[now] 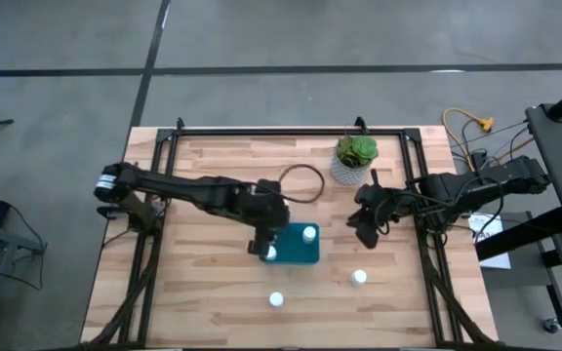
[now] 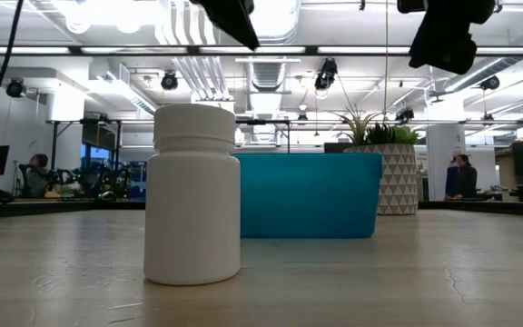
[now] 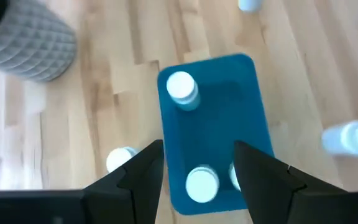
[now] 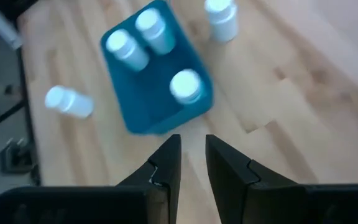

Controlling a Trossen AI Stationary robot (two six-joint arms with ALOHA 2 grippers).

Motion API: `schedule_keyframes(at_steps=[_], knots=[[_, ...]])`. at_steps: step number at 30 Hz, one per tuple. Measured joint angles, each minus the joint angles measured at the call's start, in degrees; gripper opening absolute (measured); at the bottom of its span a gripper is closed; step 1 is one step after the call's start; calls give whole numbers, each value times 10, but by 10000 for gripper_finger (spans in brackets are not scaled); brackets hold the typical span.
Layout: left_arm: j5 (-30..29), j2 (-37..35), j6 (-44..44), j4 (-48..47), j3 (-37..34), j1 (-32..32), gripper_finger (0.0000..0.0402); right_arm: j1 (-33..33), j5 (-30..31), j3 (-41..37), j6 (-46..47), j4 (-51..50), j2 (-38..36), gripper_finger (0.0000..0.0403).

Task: Pick and place pill bottles into a basket
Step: Put the white pill bottle into the blue bin

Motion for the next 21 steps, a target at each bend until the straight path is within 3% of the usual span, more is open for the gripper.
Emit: schedule_keyframes(at_steps=[7,11,21], knots=[[-14,-53,-139,7,-12,-8,176,21,-146,0,47,14,14,68],[-50,-68,-184,6,-14,-24,176,52,-168,0,56,31,38,83],[-100,-74,-259,6,-17,-81,176,118,-225,0,119,37,121,201]])
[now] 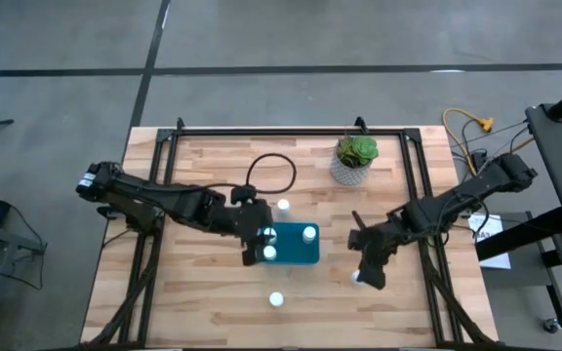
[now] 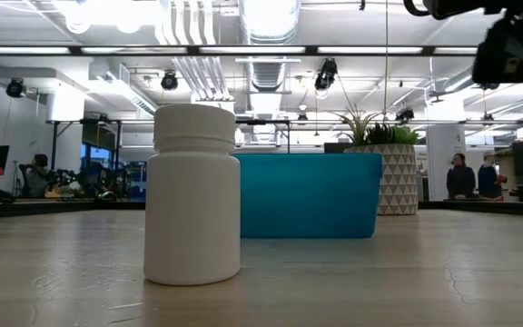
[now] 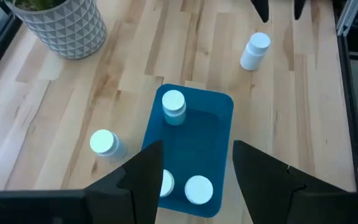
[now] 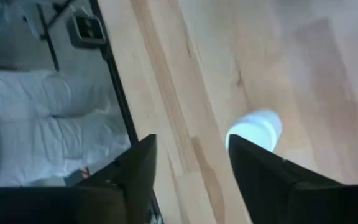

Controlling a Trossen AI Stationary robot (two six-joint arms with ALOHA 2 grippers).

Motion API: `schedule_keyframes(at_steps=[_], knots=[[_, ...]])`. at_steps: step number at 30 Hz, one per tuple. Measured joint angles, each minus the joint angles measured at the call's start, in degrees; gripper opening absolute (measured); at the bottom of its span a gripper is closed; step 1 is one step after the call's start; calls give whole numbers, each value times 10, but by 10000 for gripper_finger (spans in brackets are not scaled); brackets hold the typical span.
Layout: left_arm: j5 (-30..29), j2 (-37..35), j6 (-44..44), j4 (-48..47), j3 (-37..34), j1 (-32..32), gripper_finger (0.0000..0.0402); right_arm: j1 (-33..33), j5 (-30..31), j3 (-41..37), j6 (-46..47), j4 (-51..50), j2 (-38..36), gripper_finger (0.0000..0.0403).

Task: Pick and place pill bottles into a basket
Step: Put the white pill bottle into the blue bin

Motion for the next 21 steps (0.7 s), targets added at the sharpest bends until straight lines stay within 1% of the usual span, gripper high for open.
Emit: schedule_keyframes(at_steps=[3,6,9,11,13,16,21], knots=[[-24,1,-12,0,-2,-19,176,13,7,0,27,-1,11,222],[-39,1,-17,0,-10,-33,176,21,44,19,41,-33,19,227],[-44,1,-31,0,-24,-43,176,29,107,68,45,-119,32,227],[-46,1,-41,0,-34,-47,176,31,133,109,65,-194,50,225],[-48,1,-45,-1,-43,-49,176,30,139,145,91,-249,71,224],[-48,1,-46,2,-50,-51,176,30,139,181,154,-291,102,224],[-49,1,-46,16,-56,-53,176,30,139,205,242,-298,146,223]])
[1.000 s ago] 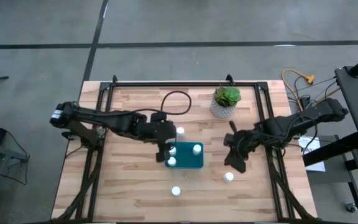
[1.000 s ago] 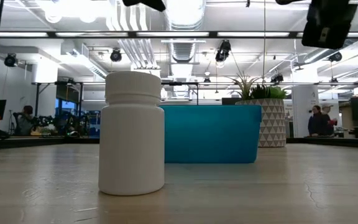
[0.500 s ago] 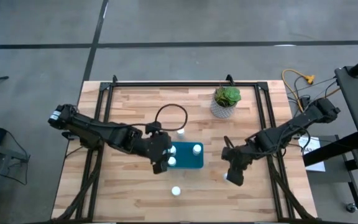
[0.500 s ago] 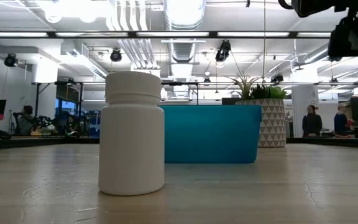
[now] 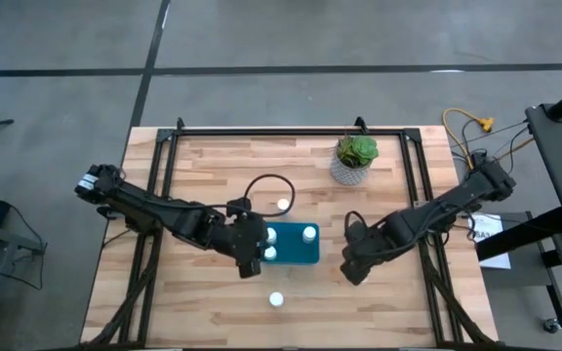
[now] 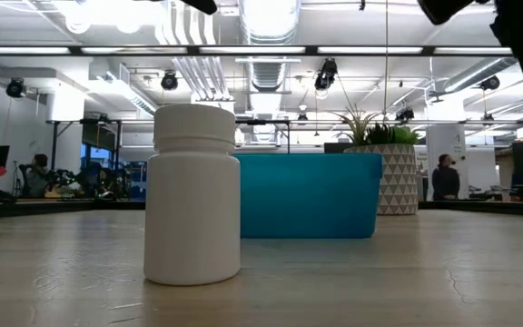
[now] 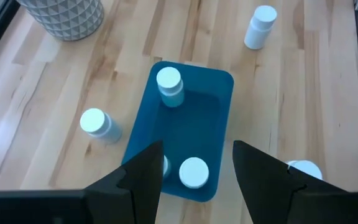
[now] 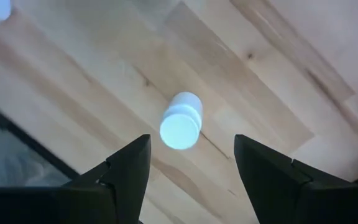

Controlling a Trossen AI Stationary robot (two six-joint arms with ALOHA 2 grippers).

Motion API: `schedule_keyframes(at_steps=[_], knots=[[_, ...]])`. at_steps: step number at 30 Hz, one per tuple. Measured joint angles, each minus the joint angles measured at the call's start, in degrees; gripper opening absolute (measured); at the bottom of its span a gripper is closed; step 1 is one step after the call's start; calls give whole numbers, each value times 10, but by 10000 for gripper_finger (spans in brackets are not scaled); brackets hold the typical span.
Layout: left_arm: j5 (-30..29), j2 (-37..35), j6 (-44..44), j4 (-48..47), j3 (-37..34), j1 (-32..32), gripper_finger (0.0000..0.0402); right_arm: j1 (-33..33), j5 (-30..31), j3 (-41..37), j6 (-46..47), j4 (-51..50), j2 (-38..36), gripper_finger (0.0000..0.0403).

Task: Pick and place pill bottles into a basket
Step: Put the white pill bottle into the blue bin

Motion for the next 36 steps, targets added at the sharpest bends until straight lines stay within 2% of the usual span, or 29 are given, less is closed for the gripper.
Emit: schedule_keyframes(at_steps=[17,26,36], knots=[[0,0,16,10,0,-14,176,17,-15,-2,90,5,84,229],[1,0,15,10,0,-21,176,38,-16,-46,140,74,89,229],[1,0,0,10,0,-22,176,38,-28,-86,149,116,89,229]])
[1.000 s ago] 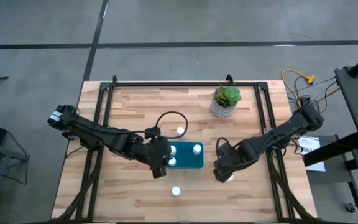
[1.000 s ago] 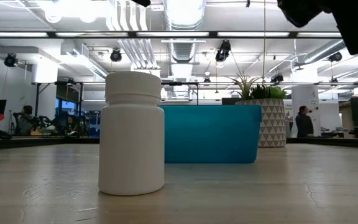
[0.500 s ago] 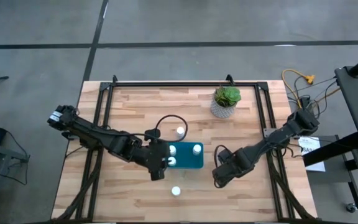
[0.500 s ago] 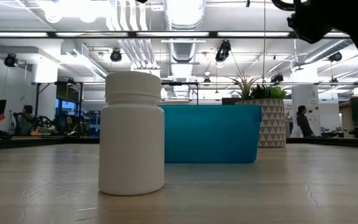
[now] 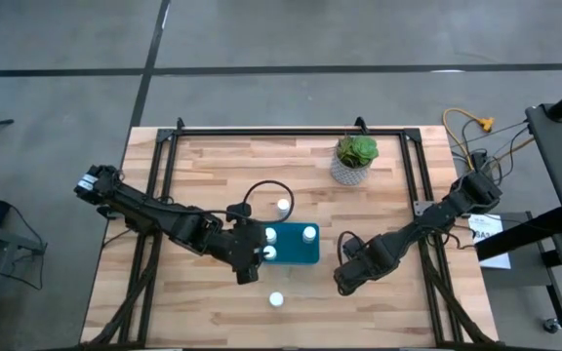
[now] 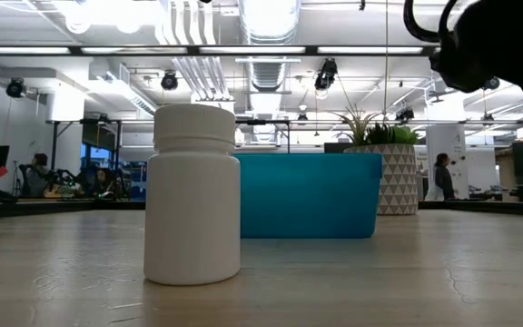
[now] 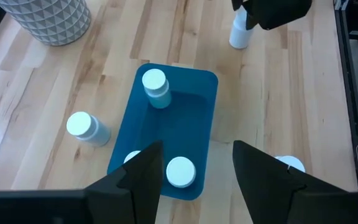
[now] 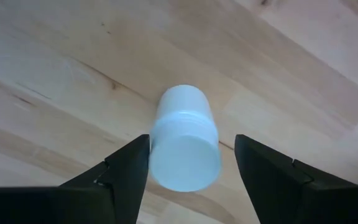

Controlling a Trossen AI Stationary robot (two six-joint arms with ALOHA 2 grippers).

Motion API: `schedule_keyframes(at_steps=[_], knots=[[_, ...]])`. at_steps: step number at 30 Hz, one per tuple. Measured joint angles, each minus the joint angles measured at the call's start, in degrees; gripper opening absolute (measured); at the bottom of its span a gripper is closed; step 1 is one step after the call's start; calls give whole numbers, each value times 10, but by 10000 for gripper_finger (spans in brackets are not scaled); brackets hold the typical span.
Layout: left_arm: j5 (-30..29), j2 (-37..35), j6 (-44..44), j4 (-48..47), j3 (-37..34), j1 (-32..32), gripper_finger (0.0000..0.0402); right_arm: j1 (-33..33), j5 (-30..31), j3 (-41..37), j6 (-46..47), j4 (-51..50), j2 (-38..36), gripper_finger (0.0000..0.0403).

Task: Pick and place pill bottles into a basket
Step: Put the white pill bottle into the blue bin

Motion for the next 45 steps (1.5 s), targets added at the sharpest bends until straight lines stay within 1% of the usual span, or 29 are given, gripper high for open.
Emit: schedule_keyframes(at_steps=[8,20,28,34,40,43,45], knots=[[0,0,0,0,0,0,176,0,-9,-22,-1,58,0,222],[0,0,0,0,0,0,176,0,-25,-20,-3,55,-1,157],[0,0,1,0,0,-1,176,0,-24,-6,-24,48,1,157],[0,0,1,-1,0,-1,176,0,-24,40,-60,9,1,154],[0,0,1,-17,0,-1,176,0,-24,123,-125,-27,1,155],[0,-1,1,-20,0,-1,176,-2,-10,168,-152,-46,1,155],[0,-1,1,-21,0,-1,176,-7,11,196,-165,-68,0,155]])
